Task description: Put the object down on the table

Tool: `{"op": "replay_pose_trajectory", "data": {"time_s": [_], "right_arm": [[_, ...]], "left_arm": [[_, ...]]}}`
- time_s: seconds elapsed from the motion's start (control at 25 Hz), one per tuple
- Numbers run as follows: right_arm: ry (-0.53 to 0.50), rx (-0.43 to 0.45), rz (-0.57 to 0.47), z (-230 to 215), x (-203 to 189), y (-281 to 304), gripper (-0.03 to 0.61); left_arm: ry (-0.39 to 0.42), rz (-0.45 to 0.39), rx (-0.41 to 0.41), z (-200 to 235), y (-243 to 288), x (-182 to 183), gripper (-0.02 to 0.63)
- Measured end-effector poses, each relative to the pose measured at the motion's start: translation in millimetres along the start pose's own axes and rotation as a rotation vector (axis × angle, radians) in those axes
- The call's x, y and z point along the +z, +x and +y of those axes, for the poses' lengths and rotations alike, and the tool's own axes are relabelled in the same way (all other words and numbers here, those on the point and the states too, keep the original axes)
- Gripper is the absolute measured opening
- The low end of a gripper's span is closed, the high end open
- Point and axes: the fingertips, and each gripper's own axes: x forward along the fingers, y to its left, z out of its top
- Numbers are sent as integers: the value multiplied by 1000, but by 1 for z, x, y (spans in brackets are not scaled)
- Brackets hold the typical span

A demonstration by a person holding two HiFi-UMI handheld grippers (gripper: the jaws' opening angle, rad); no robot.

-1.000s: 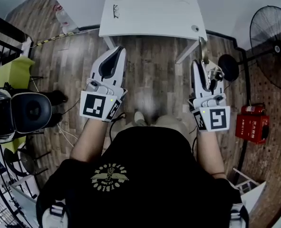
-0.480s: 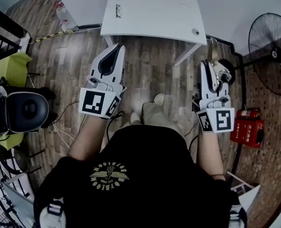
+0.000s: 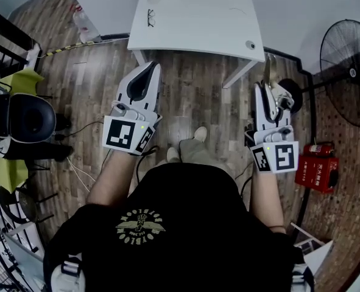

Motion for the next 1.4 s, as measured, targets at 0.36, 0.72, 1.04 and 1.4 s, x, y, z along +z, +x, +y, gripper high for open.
{"op": "replay_pose_trajectory", "data": {"time_s": [0.36, 0.72, 1.04, 1.4], "right_arm": [[28, -11, 23, -30, -22, 18, 60], [53, 9, 80, -48, -57, 45, 60], [69, 20, 113, -78, -79, 73, 60], [75, 24, 103, -134, -82, 105, 61]], "left_arm": [[2, 28, 16, 2, 27, -17, 6], [-15, 74, 59, 21, 51, -48, 6], [-30, 99, 82, 31, 87, -70, 6], [-7, 98, 90, 38, 153, -74, 6]]}}
